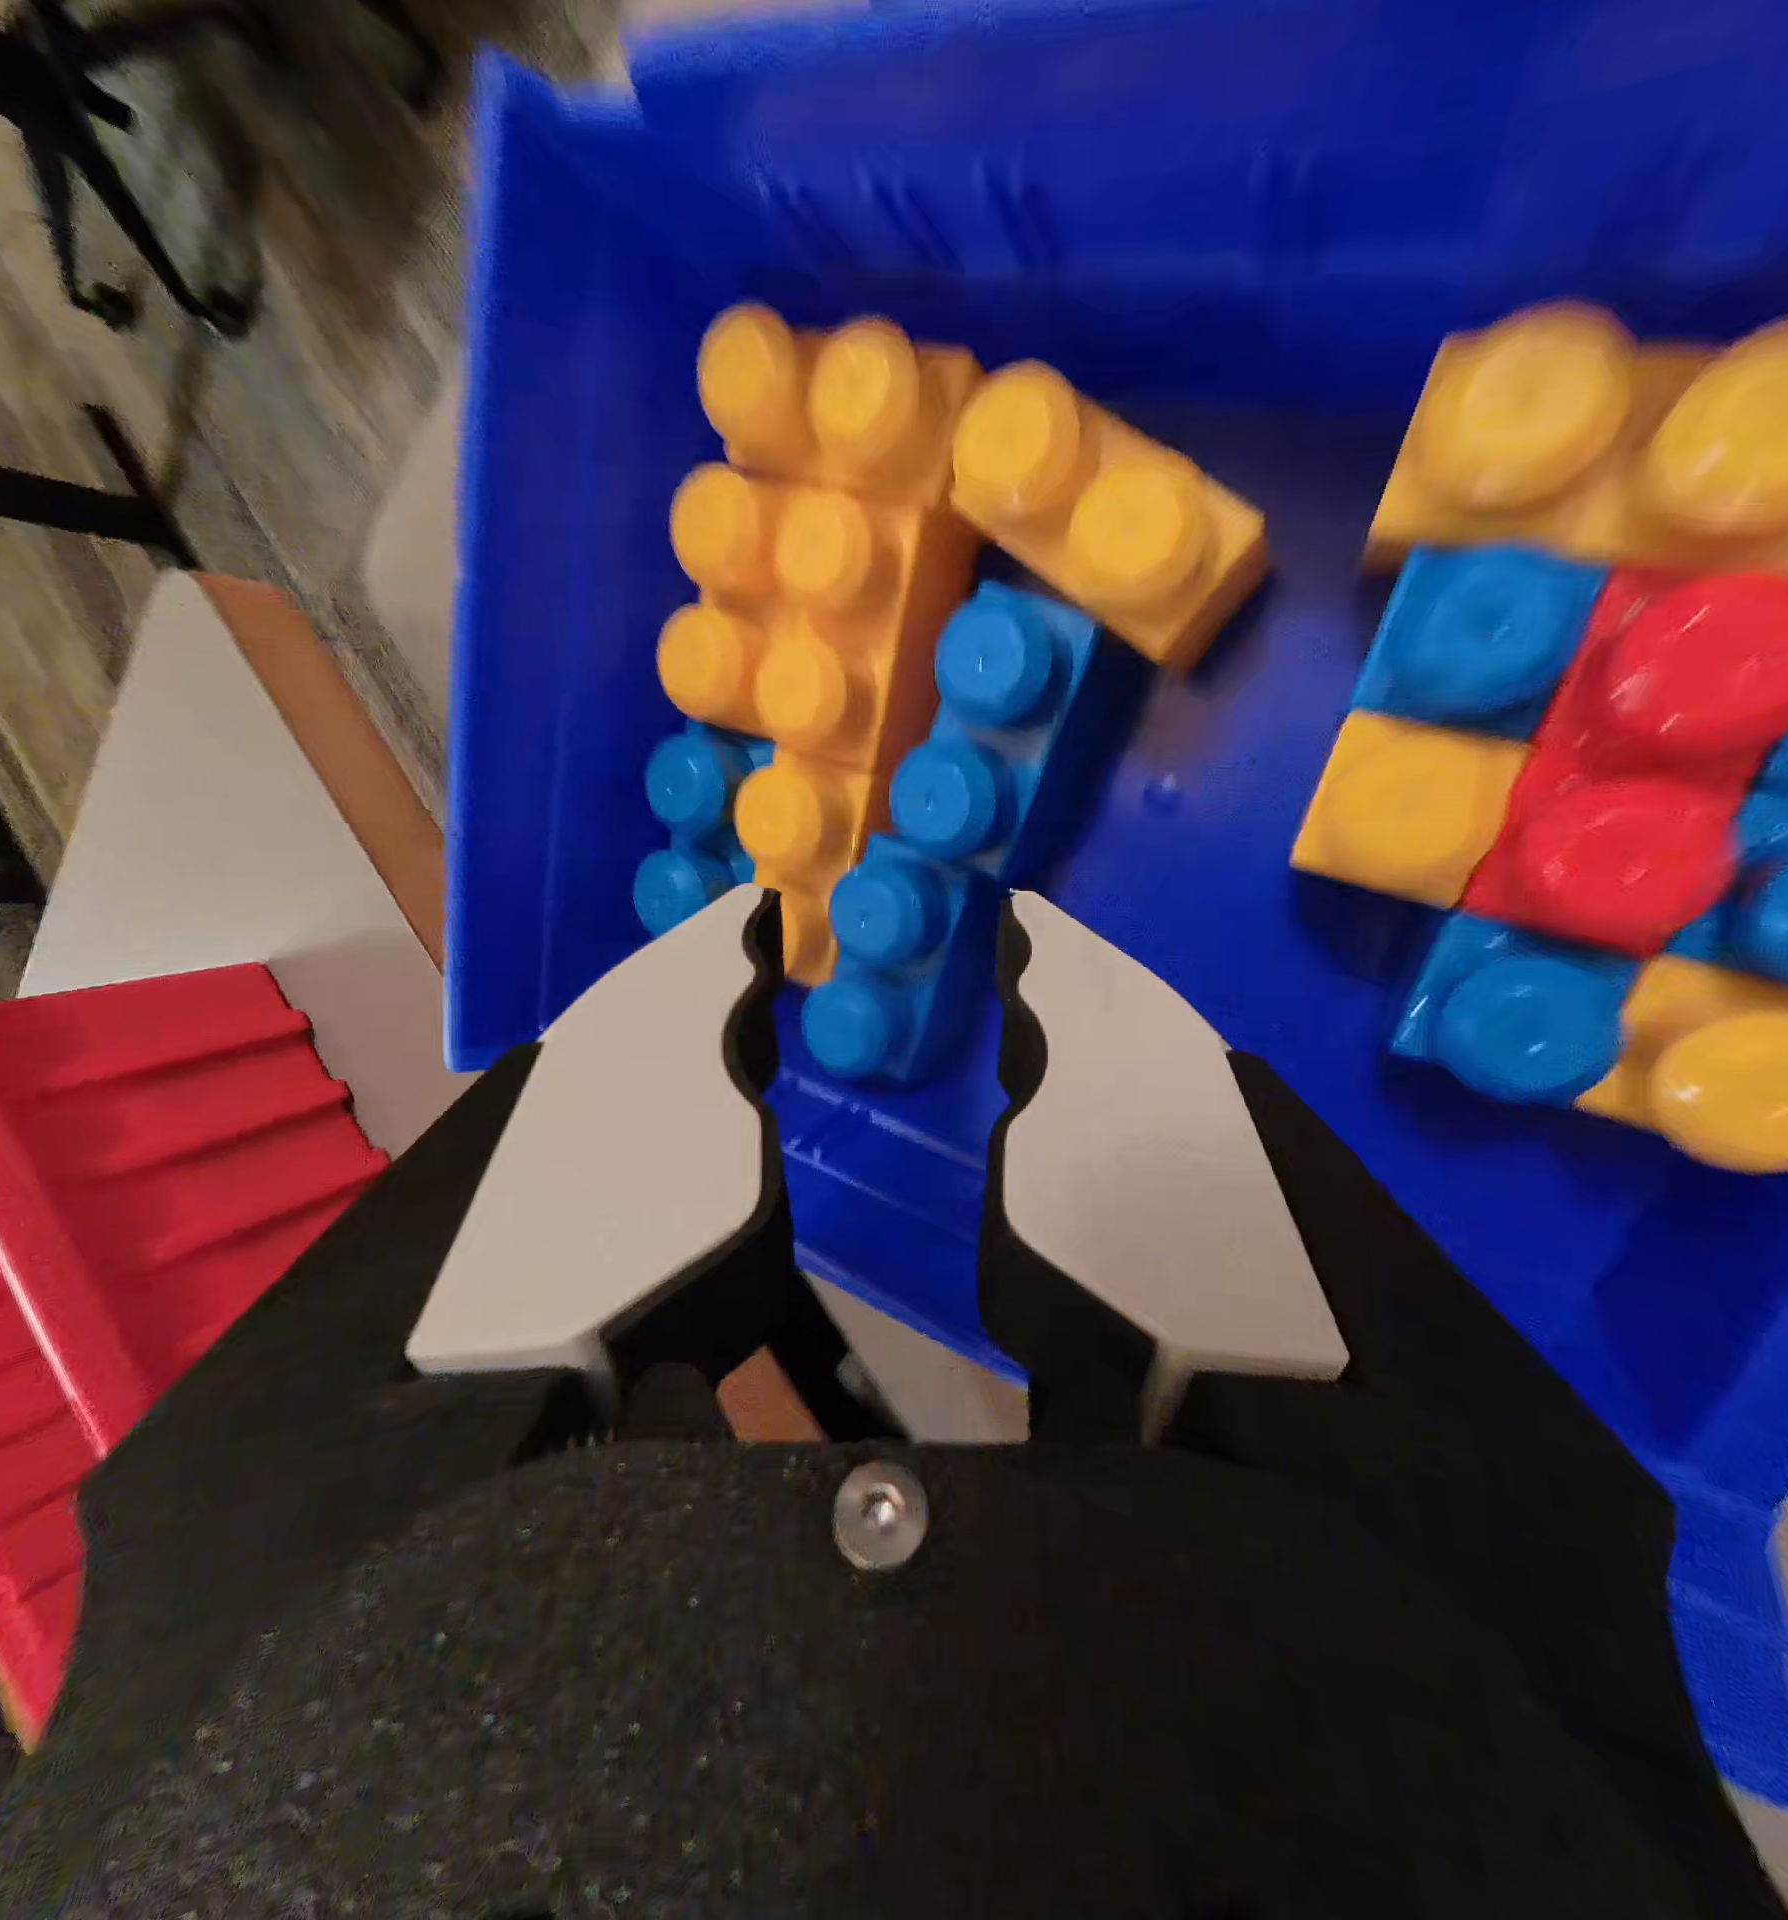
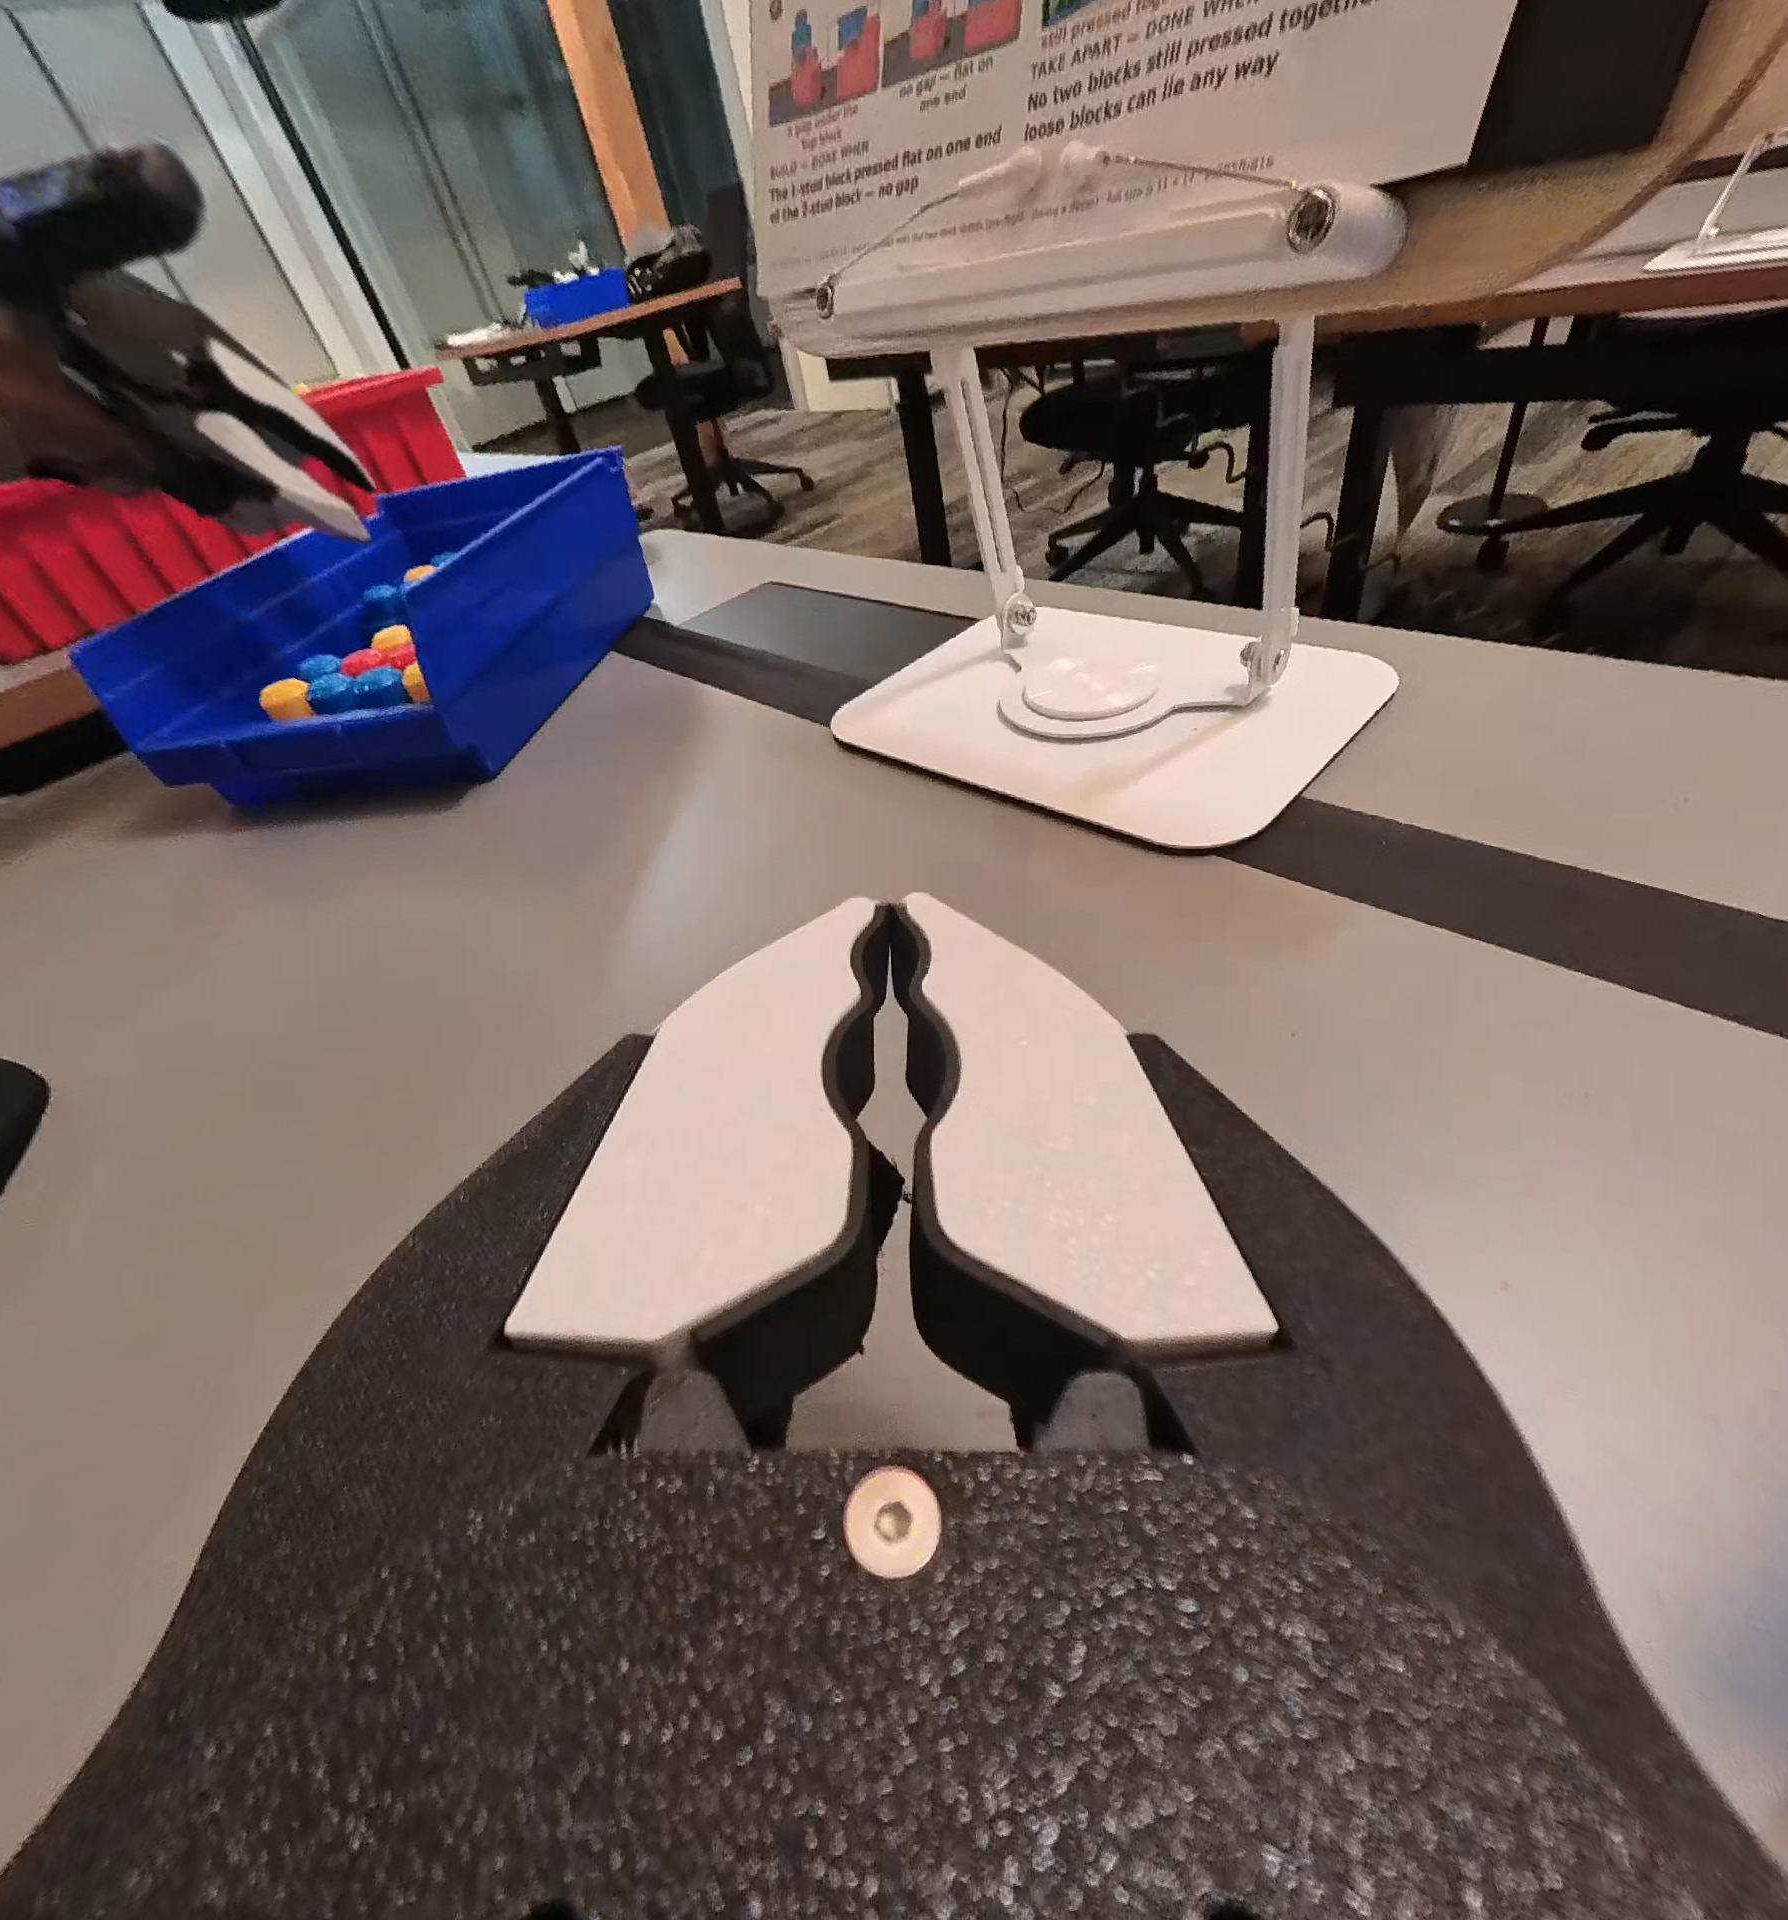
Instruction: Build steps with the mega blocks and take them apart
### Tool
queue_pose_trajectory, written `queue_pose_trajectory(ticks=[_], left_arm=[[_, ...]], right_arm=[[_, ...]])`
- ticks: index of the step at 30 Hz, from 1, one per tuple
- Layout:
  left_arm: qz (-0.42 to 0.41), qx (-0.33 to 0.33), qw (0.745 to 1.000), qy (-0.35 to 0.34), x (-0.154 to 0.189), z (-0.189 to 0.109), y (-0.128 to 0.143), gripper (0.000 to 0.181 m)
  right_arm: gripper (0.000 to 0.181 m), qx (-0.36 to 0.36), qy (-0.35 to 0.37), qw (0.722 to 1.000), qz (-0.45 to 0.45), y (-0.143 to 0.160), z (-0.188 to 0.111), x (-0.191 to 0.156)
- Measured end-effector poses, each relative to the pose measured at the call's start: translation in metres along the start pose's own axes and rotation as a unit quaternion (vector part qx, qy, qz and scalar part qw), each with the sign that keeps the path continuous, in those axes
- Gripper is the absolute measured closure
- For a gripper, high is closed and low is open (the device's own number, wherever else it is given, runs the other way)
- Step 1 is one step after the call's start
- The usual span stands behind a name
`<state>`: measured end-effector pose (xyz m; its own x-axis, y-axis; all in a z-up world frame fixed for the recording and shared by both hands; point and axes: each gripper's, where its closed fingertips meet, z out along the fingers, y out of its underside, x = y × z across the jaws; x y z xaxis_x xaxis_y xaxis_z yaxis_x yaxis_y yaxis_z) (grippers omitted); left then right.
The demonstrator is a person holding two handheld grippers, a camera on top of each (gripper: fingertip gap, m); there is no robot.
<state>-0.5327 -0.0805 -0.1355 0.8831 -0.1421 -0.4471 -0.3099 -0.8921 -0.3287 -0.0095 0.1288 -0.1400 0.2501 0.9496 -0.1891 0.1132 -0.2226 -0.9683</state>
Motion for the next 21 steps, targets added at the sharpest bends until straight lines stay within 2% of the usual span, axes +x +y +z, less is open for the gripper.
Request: queue_pose_trajectory(ticks=[5, 11, 16, 21], left_arm=[[0.077, -0.147, 0.986, 0.032, -0.004, 0.028, 0.048, 0.139], [0.097, -0.207, 0.971, 0.073, 0.000, 0.042, 0.058, 0.140], [0.134, -0.274, 0.950, 0.063, -0.005, 0.051, 0.068, 0.142], [0.158, -0.296, 0.940, 0.061, -0.004, 0.055, 0.071, 0.145]], right_arm=[[0.181, -0.011, -0.005, 1.000, 0.014, 0.008, 0.003, 0.004], [0.181, -0.018, -0.023, 1.000, 0.008, 0.013, 0.005, -0.002], [0.181, -0.026, -0.031, 0.999, -0.002, 0.016, 0.005, -0.006], [0.181, -0.026, -0.034, 0.999, 0.000, 0.015, 0.003, -0.005]])
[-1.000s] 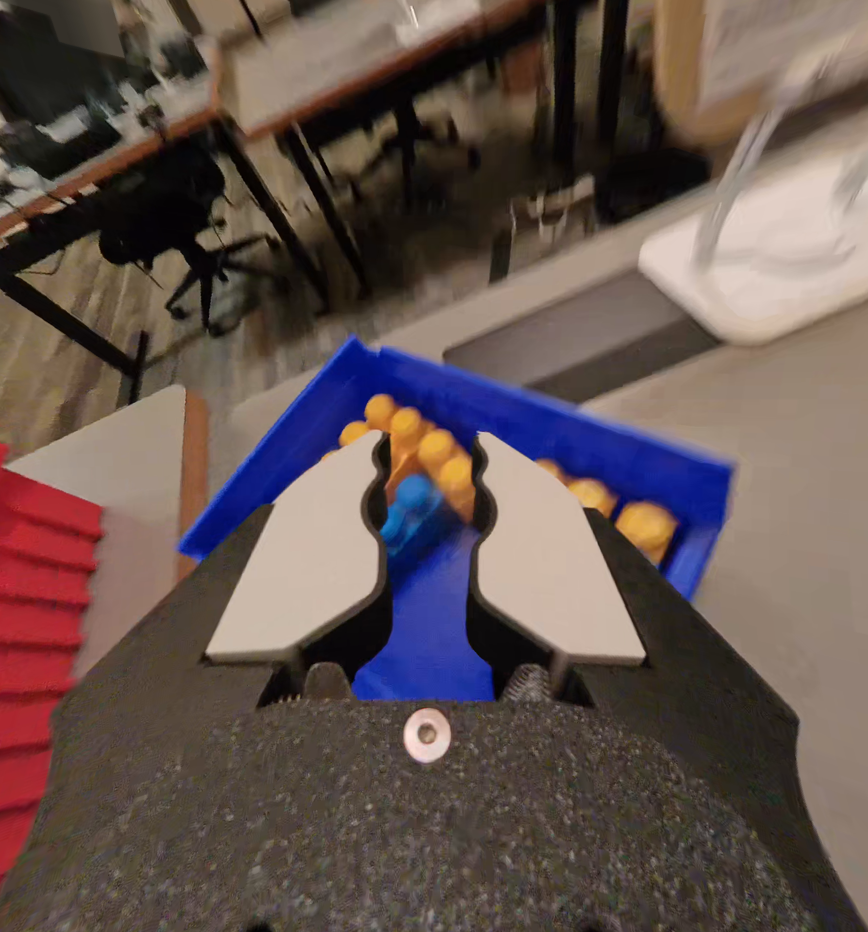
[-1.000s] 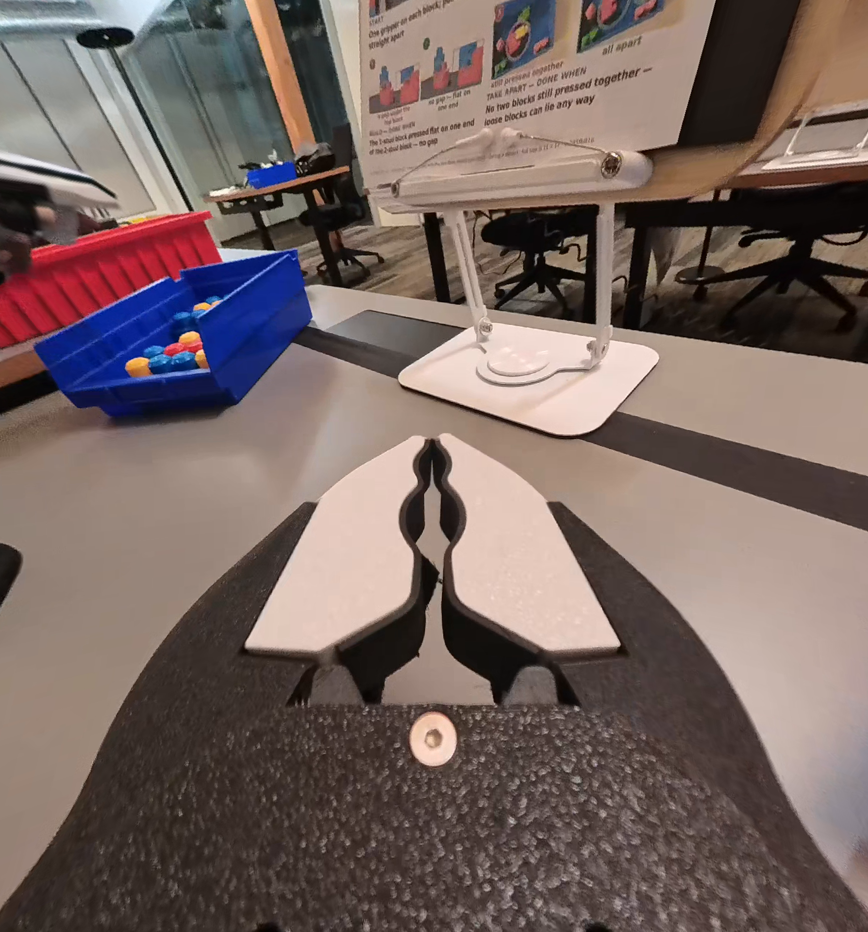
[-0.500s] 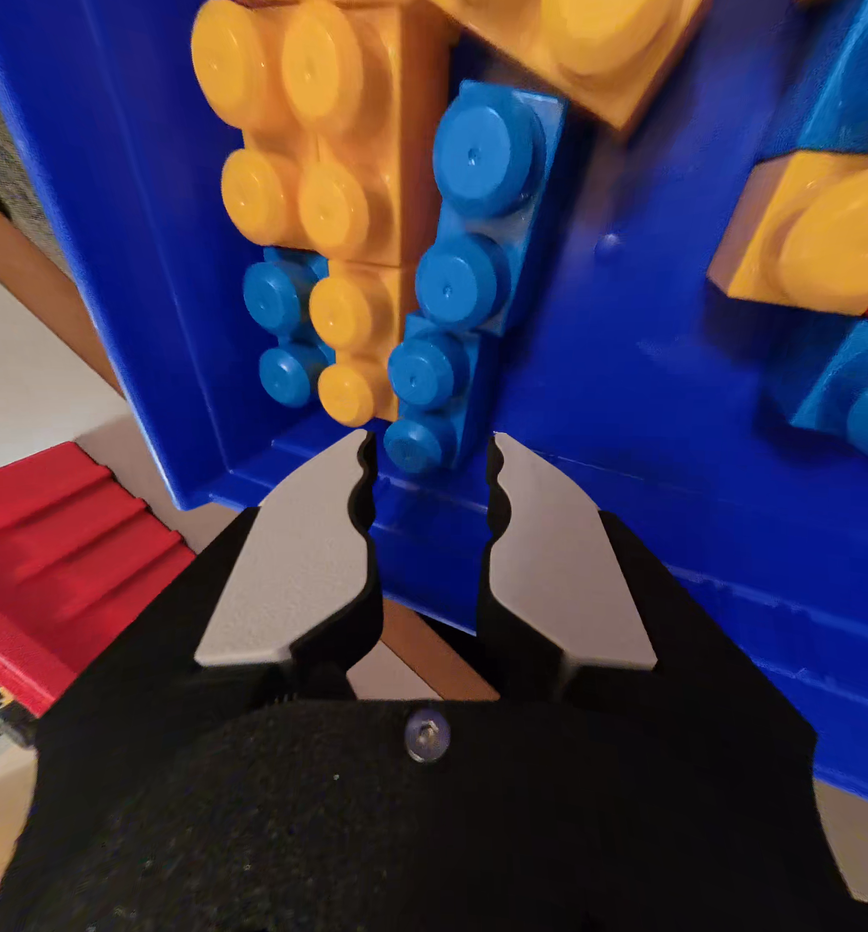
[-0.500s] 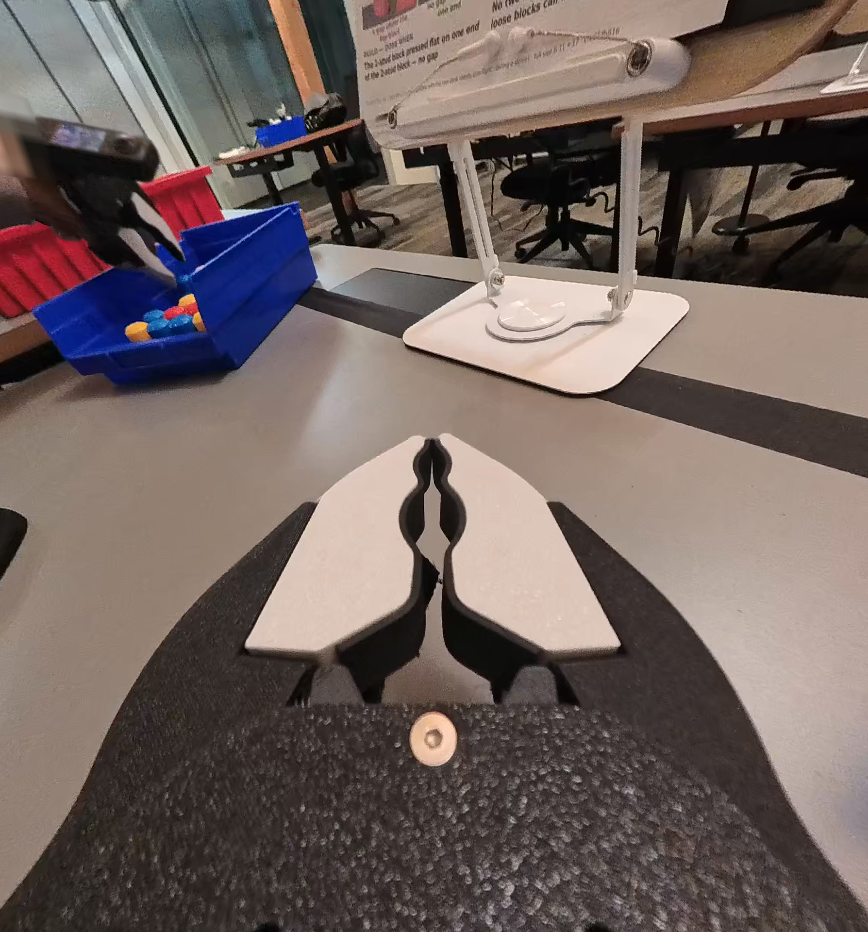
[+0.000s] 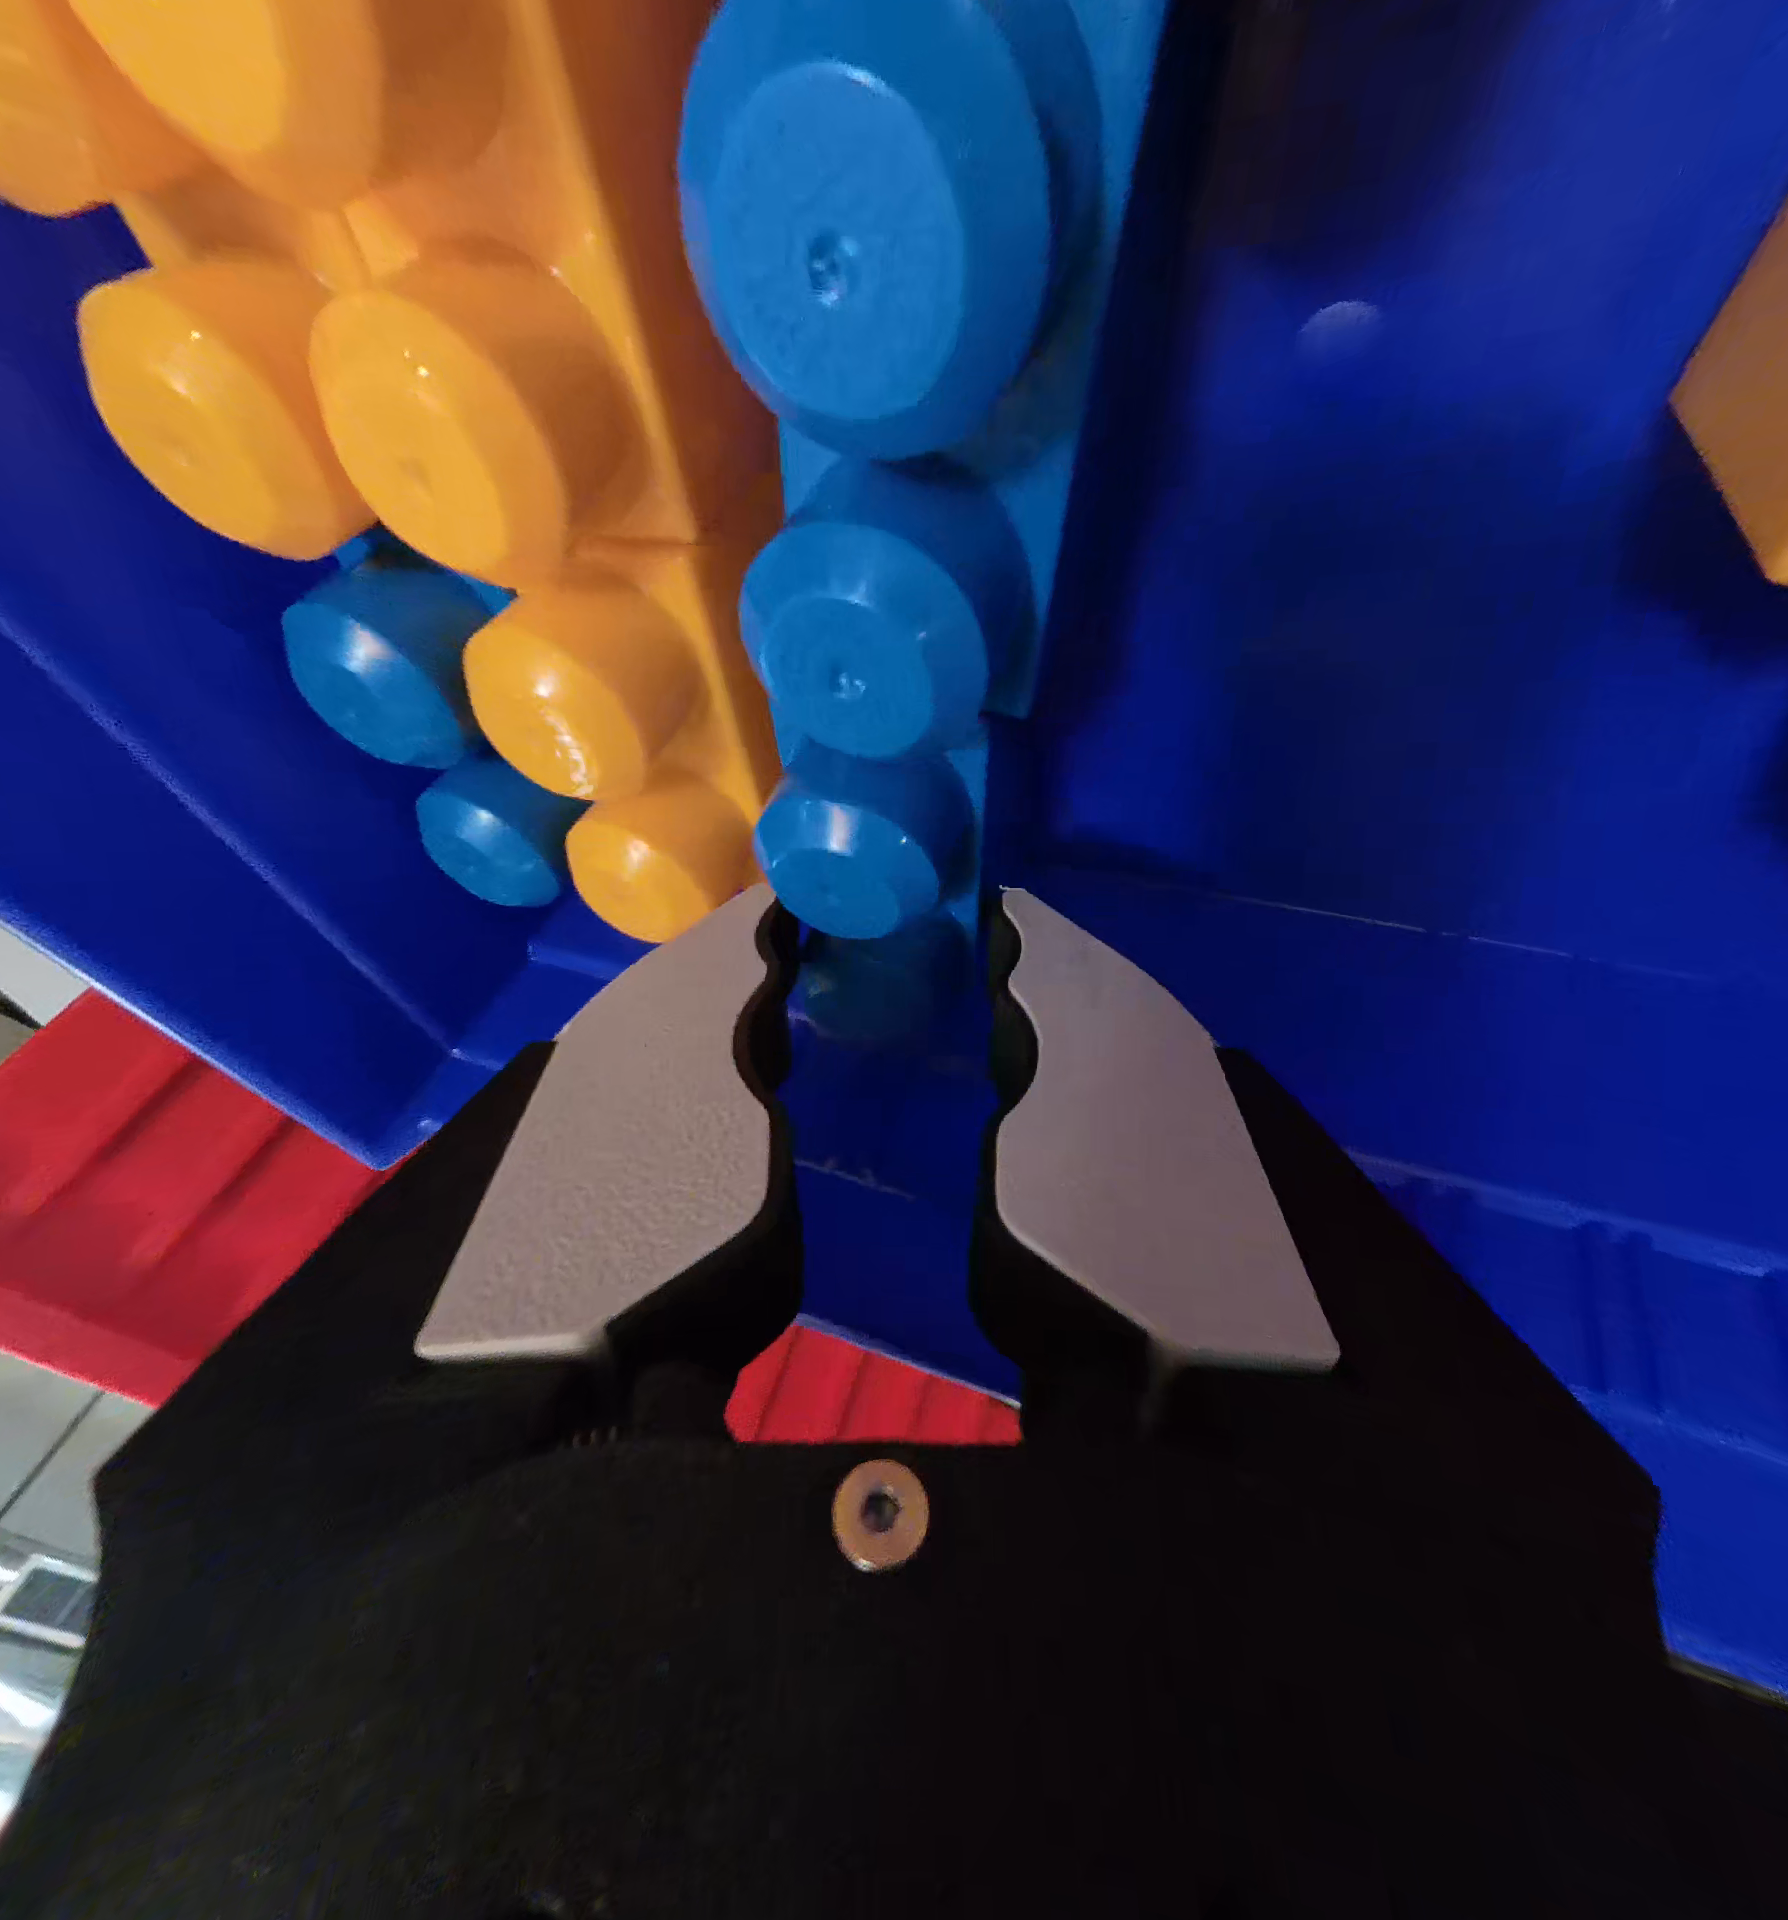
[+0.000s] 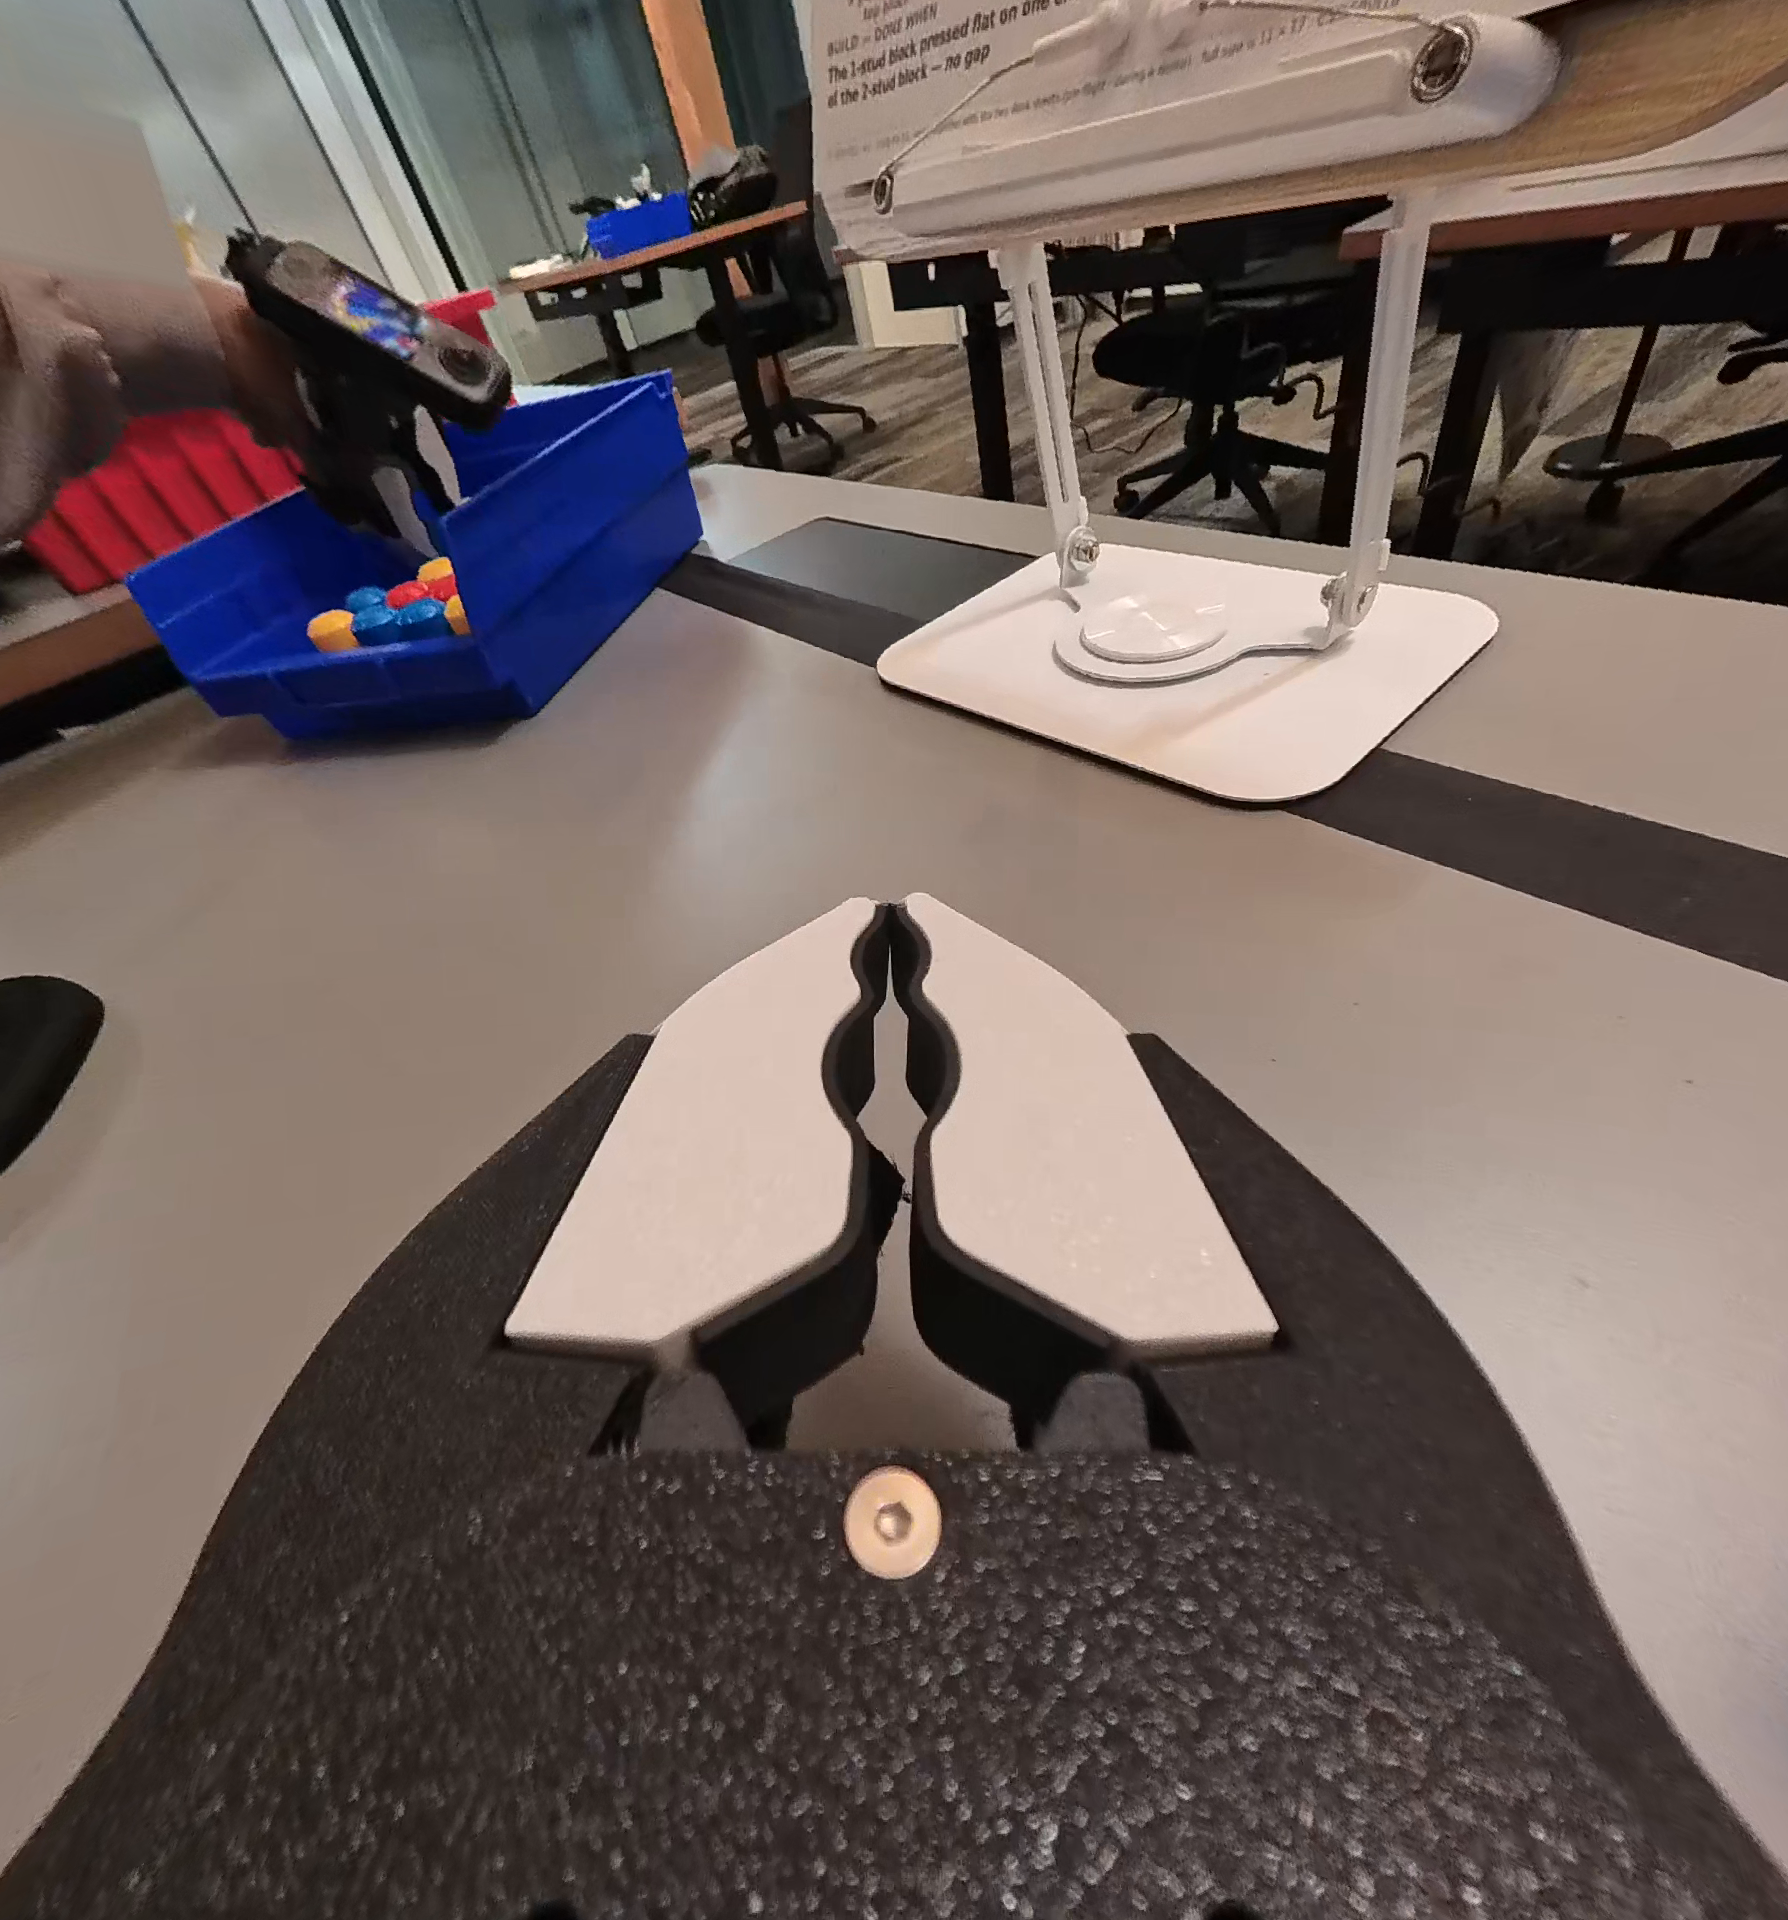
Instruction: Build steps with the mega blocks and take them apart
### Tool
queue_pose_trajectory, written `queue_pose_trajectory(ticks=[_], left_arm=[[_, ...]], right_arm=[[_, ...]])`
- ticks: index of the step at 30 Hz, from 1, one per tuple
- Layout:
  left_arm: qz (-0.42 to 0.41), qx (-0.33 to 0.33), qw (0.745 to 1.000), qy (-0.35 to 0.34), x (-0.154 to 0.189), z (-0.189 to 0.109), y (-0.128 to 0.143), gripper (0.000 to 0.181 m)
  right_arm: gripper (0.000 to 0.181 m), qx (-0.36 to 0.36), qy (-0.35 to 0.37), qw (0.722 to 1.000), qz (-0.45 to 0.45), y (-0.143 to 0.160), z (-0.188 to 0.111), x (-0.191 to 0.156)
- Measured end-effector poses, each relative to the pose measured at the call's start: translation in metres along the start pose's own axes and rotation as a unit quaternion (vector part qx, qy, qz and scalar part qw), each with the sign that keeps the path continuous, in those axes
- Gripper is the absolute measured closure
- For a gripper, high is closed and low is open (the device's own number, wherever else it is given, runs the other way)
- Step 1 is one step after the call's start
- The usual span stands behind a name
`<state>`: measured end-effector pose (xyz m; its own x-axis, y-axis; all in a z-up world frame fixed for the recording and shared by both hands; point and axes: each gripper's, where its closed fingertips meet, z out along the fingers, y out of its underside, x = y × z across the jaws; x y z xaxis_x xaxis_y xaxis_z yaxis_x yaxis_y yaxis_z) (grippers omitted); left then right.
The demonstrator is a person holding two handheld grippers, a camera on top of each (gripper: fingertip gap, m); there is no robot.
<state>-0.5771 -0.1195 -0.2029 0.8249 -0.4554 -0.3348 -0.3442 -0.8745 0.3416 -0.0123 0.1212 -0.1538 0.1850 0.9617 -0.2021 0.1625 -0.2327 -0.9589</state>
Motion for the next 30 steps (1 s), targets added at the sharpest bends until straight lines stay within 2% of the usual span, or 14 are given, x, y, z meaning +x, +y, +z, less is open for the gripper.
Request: queue_pose_trajectory(ticks=[3, 6, 9, 12, 16, 22, 25, 30], left_arm=[[0.012, 0.000, 1.000, -0.004, 0.002, -0.011, 0.004, 0.147], [0.013, 0.013, 1.000, -0.019, 0.000, -0.035, 0.013, 0.149], [0.007, 0.052, 0.998, -0.037, 0.001, -0.070, 0.018, 0.149], [0.017, 0.123, 0.991, -0.051, 0.016, -0.118, 0.003, 0.149], [0.081, 0.202, 0.974, -0.054, 0.068, -0.182, -0.037, 0.149], [0.210, 0.295, 0.929, -0.084, 0.174, -0.256, -0.124, 0.149], [0.259, 0.333, 0.903, -0.082, 0.230, -0.278, -0.165, 0.149], [0.316, 0.357, 0.877, -0.062, 0.303, -0.285, -0.212, 0.149]], right_arm=[[0.181, 0.002, 0.000, 1.000, 0.003, -0.001, -0.001, 0.000], [0.181, 0.009, -0.006, 1.000, 0.000, -0.005, -0.002, -0.003], [0.181, 0.011, -0.012, 1.000, -0.016, -0.009, -0.002, -0.010], [0.181, 0.007, -0.015, 0.999, -0.045, -0.012, -0.001, -0.020], [0.173, -0.011, -0.037, 0.995, -0.093, -0.014, 0.004, -0.045], [0.157, -0.042, -0.070, 0.977, -0.196, -0.011, 0.018, -0.100], [0.148, -0.048, -0.089, 0.972, -0.213, -0.010, 0.022, -0.123], [0.137, -0.071, -0.082, 0.962, -0.252, -0.001, 0.025, -0.132]])
